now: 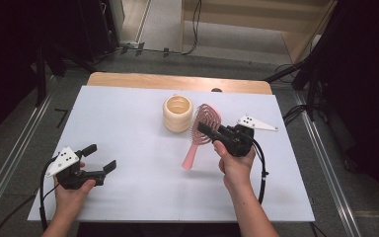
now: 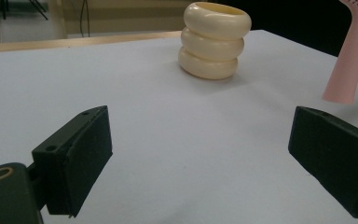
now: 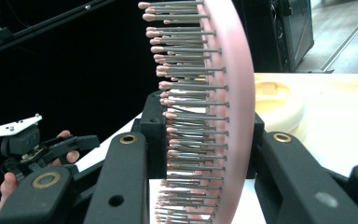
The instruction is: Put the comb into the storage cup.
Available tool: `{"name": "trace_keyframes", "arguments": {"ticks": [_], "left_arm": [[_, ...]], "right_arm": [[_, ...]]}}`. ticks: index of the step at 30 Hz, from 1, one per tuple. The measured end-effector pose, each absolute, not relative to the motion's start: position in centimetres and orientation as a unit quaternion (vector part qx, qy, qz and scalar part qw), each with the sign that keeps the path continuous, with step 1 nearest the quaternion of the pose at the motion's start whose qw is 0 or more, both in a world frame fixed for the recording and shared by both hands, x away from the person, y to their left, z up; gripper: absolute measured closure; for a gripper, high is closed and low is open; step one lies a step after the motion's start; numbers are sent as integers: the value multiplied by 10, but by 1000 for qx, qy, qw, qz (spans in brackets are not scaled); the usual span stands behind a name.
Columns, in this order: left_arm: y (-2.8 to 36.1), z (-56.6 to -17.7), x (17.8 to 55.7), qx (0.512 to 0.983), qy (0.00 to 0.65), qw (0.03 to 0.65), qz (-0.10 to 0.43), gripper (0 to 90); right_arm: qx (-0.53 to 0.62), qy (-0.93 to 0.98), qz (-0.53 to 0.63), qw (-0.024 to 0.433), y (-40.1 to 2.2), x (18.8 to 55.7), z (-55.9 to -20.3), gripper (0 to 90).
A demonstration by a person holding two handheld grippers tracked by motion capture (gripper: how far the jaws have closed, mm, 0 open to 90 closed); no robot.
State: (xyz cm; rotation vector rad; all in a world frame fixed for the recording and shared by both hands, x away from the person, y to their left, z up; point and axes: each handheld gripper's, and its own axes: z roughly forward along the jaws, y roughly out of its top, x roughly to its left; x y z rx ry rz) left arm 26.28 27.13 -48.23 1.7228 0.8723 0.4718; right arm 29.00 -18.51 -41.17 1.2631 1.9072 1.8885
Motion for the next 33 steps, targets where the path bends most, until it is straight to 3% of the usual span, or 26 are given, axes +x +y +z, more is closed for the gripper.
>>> {"name": "trace_keyframes", "arguments": {"ticks": [17,33], "left_arm": [[280,-489,259,721,368,552,200,60],[278,-491,259,726,359,553,193,0]], "right_arm": [[423,635,639,91,-185,306,-404,630],[426,626,647,94,-185,324,-392,630]]}}
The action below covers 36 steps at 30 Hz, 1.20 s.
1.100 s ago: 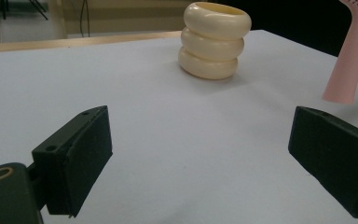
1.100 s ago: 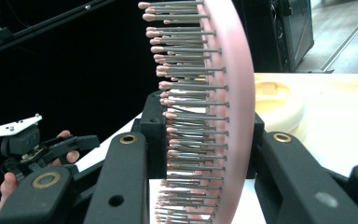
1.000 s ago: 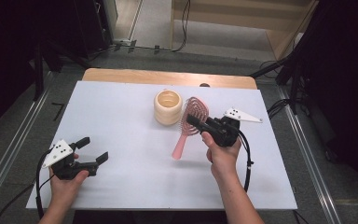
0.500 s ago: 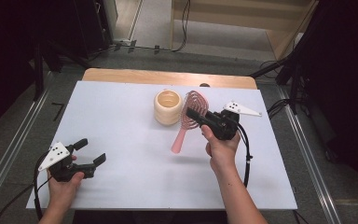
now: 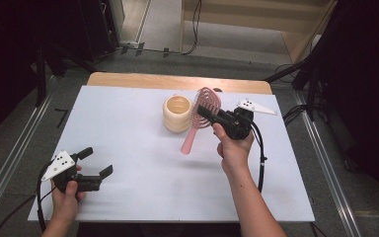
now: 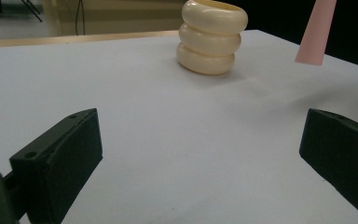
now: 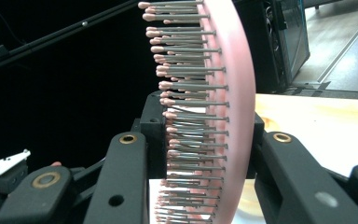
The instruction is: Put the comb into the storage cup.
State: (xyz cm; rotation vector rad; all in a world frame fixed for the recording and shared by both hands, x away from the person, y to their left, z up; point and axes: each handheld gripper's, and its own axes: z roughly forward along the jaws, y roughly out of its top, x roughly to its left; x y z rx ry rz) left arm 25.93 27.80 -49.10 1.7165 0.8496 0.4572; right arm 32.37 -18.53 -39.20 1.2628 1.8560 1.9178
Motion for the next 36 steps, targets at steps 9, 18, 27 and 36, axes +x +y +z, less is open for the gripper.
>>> {"name": "trace_keyframes", "arguments": {"ticks": [9,18,27,36], "left_arm": [[278,-491,258,728,353,555,194,0],[280,-491,257,723,353,561,193,0],[279,-491,257,724,352,561,194,0],[279,-491,257,723,351,563,193,0]], "right_arm": [[423,624,651,91,-185,333,-386,630],[424,625,648,97,-186,344,-378,630],[422,621,653,99,-184,355,-370,630],[423,619,654,103,-182,365,-364,630]]}}
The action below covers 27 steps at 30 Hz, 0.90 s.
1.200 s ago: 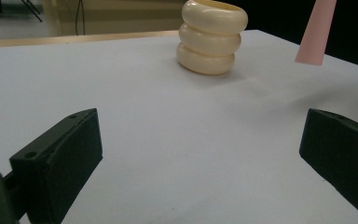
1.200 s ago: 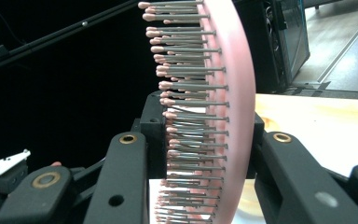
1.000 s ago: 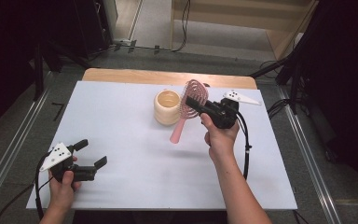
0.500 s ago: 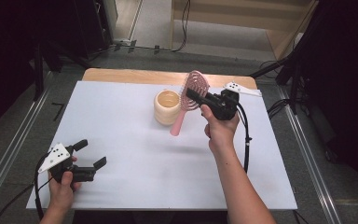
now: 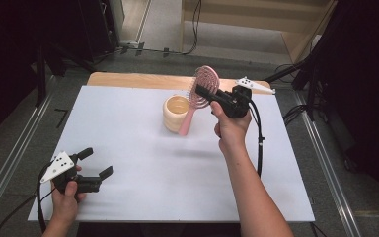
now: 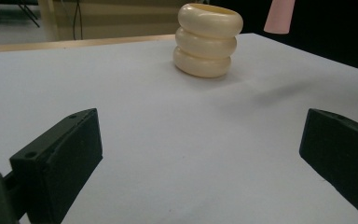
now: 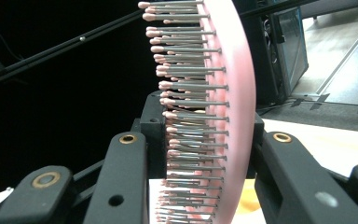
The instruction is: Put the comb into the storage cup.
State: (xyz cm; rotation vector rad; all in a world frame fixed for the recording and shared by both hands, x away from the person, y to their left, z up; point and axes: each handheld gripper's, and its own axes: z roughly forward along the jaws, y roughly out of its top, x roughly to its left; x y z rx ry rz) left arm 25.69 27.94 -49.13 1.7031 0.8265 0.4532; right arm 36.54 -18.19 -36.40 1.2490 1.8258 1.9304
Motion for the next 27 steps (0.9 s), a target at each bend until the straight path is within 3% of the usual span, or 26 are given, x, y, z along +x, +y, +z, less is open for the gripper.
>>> {"name": "trace_keyframes", "arguments": {"ticks": [27], "left_arm": [[280,-491,256,722,351,565,192,0]], "right_arm": [[432,598,664,123,-187,394,-344,630]]}}
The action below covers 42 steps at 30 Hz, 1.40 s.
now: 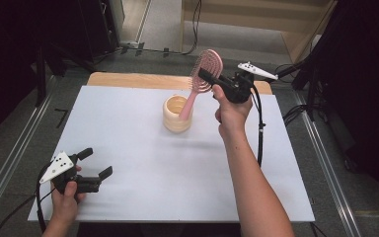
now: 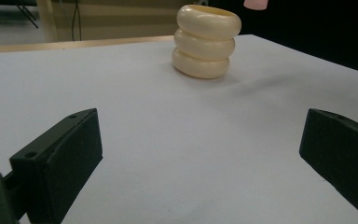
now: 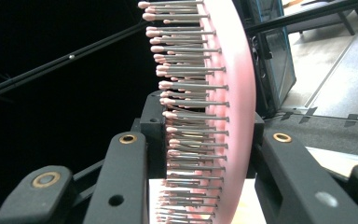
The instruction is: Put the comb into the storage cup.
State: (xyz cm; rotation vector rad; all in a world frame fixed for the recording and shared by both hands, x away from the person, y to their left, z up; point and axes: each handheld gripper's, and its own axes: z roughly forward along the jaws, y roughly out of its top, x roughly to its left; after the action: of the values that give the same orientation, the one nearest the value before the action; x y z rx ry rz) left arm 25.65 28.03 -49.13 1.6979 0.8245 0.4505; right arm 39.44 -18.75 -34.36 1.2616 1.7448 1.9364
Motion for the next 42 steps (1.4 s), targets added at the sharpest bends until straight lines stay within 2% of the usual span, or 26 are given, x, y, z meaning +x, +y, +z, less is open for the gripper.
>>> {"name": "trace_keyframes", "arguments": {"ticks": [18,42], "left_arm": [[275,-491,255,733,338,555,201,0],[278,-491,255,727,342,563,195,0]], "right_arm": [[451,586,660,131,-191,417,-346,629],[466,587,647,141,-174,441,-363,629]]}}
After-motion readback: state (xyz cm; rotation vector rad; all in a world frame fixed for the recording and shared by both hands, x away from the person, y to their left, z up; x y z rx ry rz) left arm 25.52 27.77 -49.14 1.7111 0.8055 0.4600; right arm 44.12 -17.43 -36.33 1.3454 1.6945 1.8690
